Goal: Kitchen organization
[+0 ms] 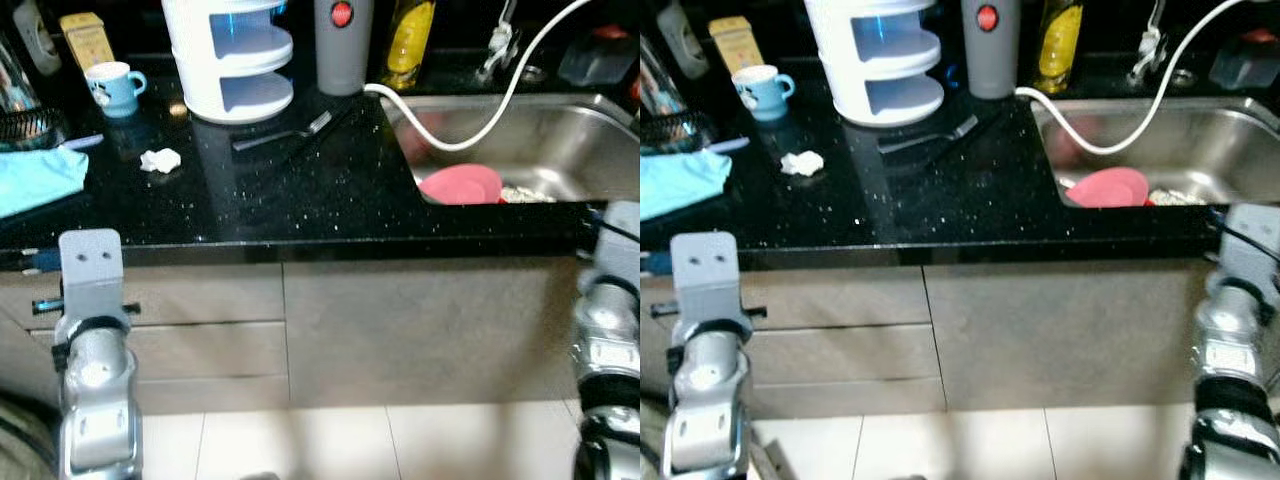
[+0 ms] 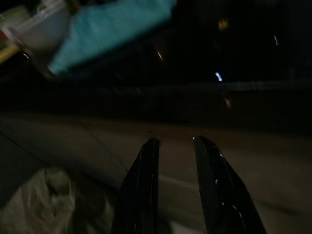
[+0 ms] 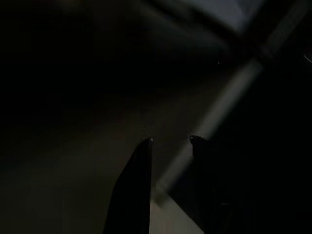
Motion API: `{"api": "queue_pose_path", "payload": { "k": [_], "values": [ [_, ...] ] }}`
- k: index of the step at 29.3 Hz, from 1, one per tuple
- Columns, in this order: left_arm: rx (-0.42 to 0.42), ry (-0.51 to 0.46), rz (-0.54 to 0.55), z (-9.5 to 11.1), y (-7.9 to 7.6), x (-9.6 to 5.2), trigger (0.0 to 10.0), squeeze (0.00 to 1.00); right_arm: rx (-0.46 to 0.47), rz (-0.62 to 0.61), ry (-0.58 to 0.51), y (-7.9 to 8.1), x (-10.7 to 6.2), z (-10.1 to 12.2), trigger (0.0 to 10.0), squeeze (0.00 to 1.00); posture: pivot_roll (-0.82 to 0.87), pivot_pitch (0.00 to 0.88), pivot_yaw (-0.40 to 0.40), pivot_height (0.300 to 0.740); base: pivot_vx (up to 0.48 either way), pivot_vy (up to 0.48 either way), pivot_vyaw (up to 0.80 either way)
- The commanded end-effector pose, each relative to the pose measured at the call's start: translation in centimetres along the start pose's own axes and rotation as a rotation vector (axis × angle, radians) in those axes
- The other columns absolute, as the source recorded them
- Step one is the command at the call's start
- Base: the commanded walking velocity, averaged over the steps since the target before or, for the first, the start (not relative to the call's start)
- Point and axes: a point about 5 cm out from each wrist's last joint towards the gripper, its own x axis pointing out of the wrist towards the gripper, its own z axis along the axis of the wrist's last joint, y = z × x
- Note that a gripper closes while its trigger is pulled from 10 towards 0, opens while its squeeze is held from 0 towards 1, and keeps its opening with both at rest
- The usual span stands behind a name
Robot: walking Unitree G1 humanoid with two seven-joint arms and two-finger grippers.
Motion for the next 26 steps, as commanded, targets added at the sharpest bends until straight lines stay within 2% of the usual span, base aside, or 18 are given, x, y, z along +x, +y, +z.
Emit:
{"api": "queue_pose_path", "payload": {
  "k": [1, 2, 3, 4, 5, 8, 10, 11, 13, 14, 17, 18, 19, 20, 21, 23, 24, 26],
  "values": [
    [-0.011, 0.060, -0.018, -1.1, -0.5, -0.1, 10.0, 0.00, -0.020, -0.071, -0.010, -1.6, 0.3, -0.5, 10.0, 0.00, 0.10, 0.012, 0.076, 0.740, 0.000, 0.000, 0.00],
    [-0.011, 0.060, -0.018, -1.1, -0.5, -0.1, 10.0, 0.00, -0.020, -0.071, -0.010, -1.6, 0.3, -0.5, 10.0, 0.00, 0.10, 0.012, 0.076, 0.740, 0.000, 0.000, 0.00],
    [-0.008, 0.080, -0.028, -1.4, -0.7, -0.1, 10.0, 0.00, -0.041, -0.123, -0.020, -3.0, 0.5, -0.8, 10.0, 0.00, 0.09, 0.015, 0.079, 0.740, 0.000, 0.000, 0.00],
    [-0.008, 0.080, -0.028, -1.4, -0.7, -0.1, 10.0, 0.00, -0.041, -0.123, -0.020, -3.0, 0.5, -0.8, 10.0, 0.00, 0.09, 0.015, 0.079, 0.740, 0.000, 0.000, 0.00],
    [0.002, 0.100, -0.038, -1.8, -1.0, -0.2, 10.0, 0.00, -0.056, -0.169, -0.022, -4.2, 0.7, -1.0, 10.0, 0.00, 0.09, 0.015, 0.081, 0.740, 0.000, 0.000, 0.00],
    [0.002, 0.100, -0.038, -1.8, -1.0, -0.2, 10.0, 0.00, -0.056, -0.169, -0.022, -4.2, 0.7, -1.0, 10.0, 0.00, 0.09, 0.015, 0.081, 0.740, 0.000, 0.000, 0.00],
    [0.001, 0.170, -0.062, -2.8, -1.5, -0.4, 10.0, 0.00, -0.074, -0.225, 0.035, -6.1, 0.8, -2.5, 10.0, 0.00, 0.09, 0.017, 0.084, 0.740, 0.000, 0.000, 0.00],
    [0.001, 0.170, -0.062, -2.8, -1.5, -0.4, 10.0, 0.00, -0.074, -0.225, 0.035, -6.1, 0.8, -2.5, 10.0, 0.00, 0.09, 0.017, 0.084, 0.740, 0.000, 0.000, 0.00],
    [-0.032, 0.238, -0.069, -3.9, -1.8, -0.6, 10.0, 0.00, -0.093, -0.157, 0.170, -5.5, -0.1, -5.4, 10.0, 0.00, 0.09, 0.022, 0.081, 0.740, 0.000, 0.000, 0.00],
    [-0.032, 0.238, -0.069, -3.9, -1.8, -0.6, 10.0, 0.00, -0.093, -0.157, 0.170, -5.5, -0.1, -5.4, 10.0, 0.00, 0.09, 0.022, 0.081, 0.740, 0.000, 0.000, 0.00],
    [-0.106, 0.369, -0.046, -6.1, -1.8, -1.3, 10.0, 0.00, -0.135, 0.118, 0.386, -1.3, -4.5, -11.0, 10.0, 0.00, 0.10, 0.025, 0.072, 0.740, 0.000, 0.000, 0.00],
    [-0.120, 0.394, -0.041, -6.5, -1.8, -1.4, 10.0, 0.00, -0.146, 0.173, 0.420, -0.4, -5.5, -11.9, 10.0, 0.00, 0.10, 0.025, 0.072, 0.740, 0.000, 0.000, 0.00],
    [-0.120, 0.394, -0.041, -6.5, -1.8, -1.4, 10.0, 0.00, -0.146, 0.173, 0.420, -0.4, -5.5, -11.9, 10.0, 0.00, 0.10, 0.025, 0.072, 0.740, 0.000, 0.000, 0.00],
    [-0.138, 0.430, -0.050, -7.2, -1.9, -1.7, 10.0, 0.00, -0.164, 0.297, 0.466, 1.4, -7.2, -13.0, 10.0, 0.00, 0.10, 0.027, 0.069, 0.740, 0.000, 0.000, 0.00],
    [-0.138, 0.430, -0.050, -7.2, -1.9, -1.7, 10.0, 0.00, -0.164, 0.297, 0.466, 1.4, -7.2, -13.0, 10.0, 0.00, 0.10, 0.027, 0.069, 0.740, 0.000, 0.000, 0.00],
    [-0.146, 0.482, -0.168, -8.4, -3.3, -2.3, 10.0, 0.00, -0.205, 0.578, 0.546, 5.4, -11.9, -15.0, 10.0, 0.00, 0.10, 0.022, 0.064, 0.740, 0.000, 0.000, 0.00],
    [-0.146, 0.482, -0.168, -8.4, -3.3, -2.3, 10.0, 0.00, -0.205, 0.578, 0.546, 5.4, -11.9, -15.0, 10.0, 0.00, 0.10, 0.022, 0.064, 0.740, 0.000, 0.000, 0.00],
    [-0.102, 0.491, -0.304, -9.2, -5.0, -2.8, 10.0, 0.00, -0.188, 0.793, 0.614, 8.3, -15.8, -16.0, 10.0, 0.00, 0.11, 0.016, 0.059, 0.740, 0.000, 0.000, 0.00]
  ]
}}
